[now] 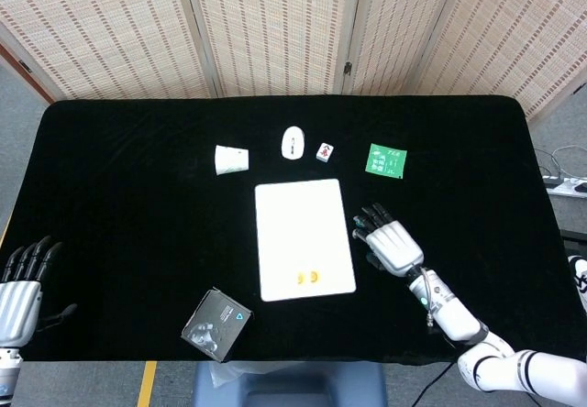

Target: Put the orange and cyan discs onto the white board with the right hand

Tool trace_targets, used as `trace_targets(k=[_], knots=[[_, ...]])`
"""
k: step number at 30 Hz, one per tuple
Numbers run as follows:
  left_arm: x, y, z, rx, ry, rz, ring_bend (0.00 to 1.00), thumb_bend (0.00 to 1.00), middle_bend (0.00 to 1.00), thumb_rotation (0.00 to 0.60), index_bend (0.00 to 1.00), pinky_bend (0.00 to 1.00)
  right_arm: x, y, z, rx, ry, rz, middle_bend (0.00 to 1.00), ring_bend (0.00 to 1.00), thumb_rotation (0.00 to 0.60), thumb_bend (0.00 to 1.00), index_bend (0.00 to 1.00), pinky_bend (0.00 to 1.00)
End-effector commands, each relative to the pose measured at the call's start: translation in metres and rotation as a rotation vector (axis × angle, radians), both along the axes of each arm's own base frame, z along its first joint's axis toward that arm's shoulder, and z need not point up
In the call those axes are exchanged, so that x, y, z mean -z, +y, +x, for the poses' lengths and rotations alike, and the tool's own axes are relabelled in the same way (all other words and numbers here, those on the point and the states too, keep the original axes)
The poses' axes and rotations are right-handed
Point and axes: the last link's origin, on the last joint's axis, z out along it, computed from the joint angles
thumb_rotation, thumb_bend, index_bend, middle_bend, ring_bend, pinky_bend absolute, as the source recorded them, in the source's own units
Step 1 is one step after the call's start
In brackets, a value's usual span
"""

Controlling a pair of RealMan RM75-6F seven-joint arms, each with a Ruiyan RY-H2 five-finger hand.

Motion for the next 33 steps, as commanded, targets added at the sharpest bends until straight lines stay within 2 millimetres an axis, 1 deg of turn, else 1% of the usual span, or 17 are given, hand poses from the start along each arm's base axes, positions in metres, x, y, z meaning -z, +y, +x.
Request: trace_targets(k=[1,4,10,25,33], knots=[[0.001,0.001,0.001,0.004,0.001,-0.004,0.02,0.16,0.00,0.600,0.06,0.00,0.000,0.004,-0.020,0.059,0.012,0.004,0.17,0.03,0.600,0.44,0.36,0.00],[0.001,0.001,0.003,0.007,0.002,-0.004,0.02,0.16,0.00,0.600,0.06,0.00,0.006,0.007,-0.030,0.088,0.012,0.019,0.17,0.03,0.600,0.44,0.36,0.00],[0.000,0.000,0.003,0.004,0.000,-0.006,0.02,0.16,0.00,0.600,0.06,0.00,0.016,0.009,-0.036,0.091,0.019,0.040,0.17,0.03,0.600,0.44,0.36,0.00],[0.000,0.000,0.000,-0.009,0.003,-0.009,0.02,0.16,0.00,0.600,0.06,0.00,0.028,0.005,-0.033,0.077,0.020,0.046,0.17,0.03,0.600,0.44,0.38,0.00],[0.000,0.000,-0.002,-0.014,0.003,-0.010,0.01,0.16,0.00,0.600,0.06,0.00,0.031,0.003,-0.031,0.083,0.027,0.048,0.18,0.03,0.600,0.44,0.45,0.00]])
